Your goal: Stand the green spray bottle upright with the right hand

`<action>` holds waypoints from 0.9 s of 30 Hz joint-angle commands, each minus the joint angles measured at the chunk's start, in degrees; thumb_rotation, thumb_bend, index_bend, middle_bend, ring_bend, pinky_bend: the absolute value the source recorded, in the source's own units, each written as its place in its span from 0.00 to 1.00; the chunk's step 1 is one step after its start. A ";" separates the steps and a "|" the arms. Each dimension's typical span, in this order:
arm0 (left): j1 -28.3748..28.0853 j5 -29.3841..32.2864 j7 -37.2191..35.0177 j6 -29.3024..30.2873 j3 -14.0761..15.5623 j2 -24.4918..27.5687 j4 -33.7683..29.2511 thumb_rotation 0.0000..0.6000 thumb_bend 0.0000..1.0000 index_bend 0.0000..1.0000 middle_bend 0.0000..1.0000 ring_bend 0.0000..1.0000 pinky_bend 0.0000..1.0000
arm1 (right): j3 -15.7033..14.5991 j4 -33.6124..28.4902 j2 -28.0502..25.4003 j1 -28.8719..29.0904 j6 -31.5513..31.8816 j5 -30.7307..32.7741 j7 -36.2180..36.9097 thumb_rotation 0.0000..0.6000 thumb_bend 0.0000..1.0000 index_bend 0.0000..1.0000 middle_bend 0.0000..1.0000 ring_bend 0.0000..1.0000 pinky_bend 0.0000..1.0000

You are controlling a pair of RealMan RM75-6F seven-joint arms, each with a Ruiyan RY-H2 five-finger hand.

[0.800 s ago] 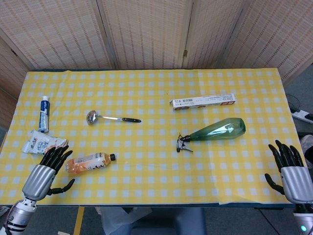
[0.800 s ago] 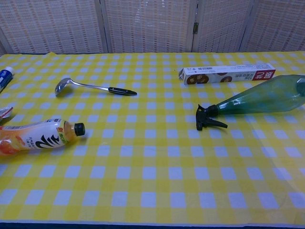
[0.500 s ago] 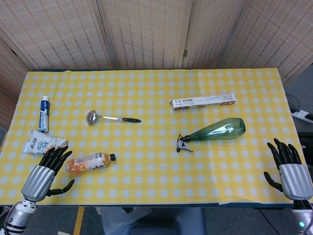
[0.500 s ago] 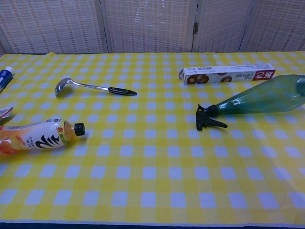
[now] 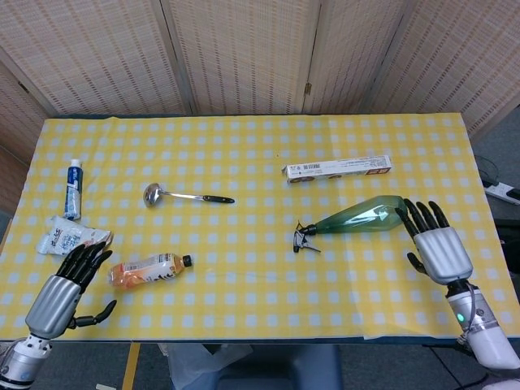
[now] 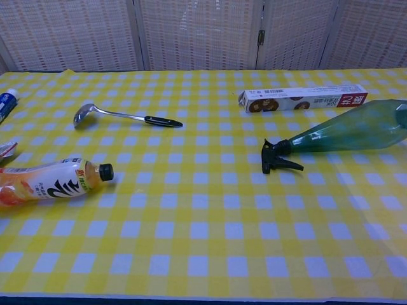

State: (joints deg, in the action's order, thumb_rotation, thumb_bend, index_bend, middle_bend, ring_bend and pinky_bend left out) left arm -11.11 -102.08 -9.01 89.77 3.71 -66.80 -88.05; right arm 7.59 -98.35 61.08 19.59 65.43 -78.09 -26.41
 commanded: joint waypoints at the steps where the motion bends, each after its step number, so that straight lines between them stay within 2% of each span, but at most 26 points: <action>1: 0.48 -1.15 -1.79 1.96 0.11 0.60 0.33 0.41 0.38 0.00 0.05 0.06 0.01 | 3.41 -3.81 4.32 12.75 -10.62 15.72 -23.56 1.00 0.35 0.07 0.00 0.00 0.00; 6: 1.38 -1.39 -4.64 4.36 0.16 1.50 1.04 0.41 0.38 0.00 0.05 0.06 0.01 | 3.01 -1.51 12.94 19.94 -9.52 28.17 -37.01 1.00 0.35 0.11 0.00 0.00 0.00; 12: 2.33 -1.80 -6.52 6.40 0.33 2.47 0.99 0.41 0.38 0.00 0.05 0.06 0.01 | 1.39 4.39 21.91 25.47 -9.28 36.44 -41.64 1.00 0.35 0.16 0.00 0.00 0.00; 18: 2.87 -1.82 -8.23 7.53 0.30 3.12 1.11 0.41 0.38 0.00 0.05 0.06 0.01 | 0.58 10.88 28.43 29.09 -10.96 37.87 -39.80 1.00 0.35 0.20 0.00 0.00 0.00; 27: 3.41 -1.29 -9.92 8.36 -0.07 3.50 1.75 0.40 0.38 0.00 0.05 0.06 0.01 | -0.95 14.96 28.89 30.56 -10.46 39.44 -37.39 1.00 0.35 0.25 0.00 0.00 0.00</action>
State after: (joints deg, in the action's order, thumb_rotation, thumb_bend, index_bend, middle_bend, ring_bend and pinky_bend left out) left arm -7.70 -103.37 -18.94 98.13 3.65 -63.30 -86.30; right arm 7.02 -83.90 89.96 49.94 55.05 -38.90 -64.22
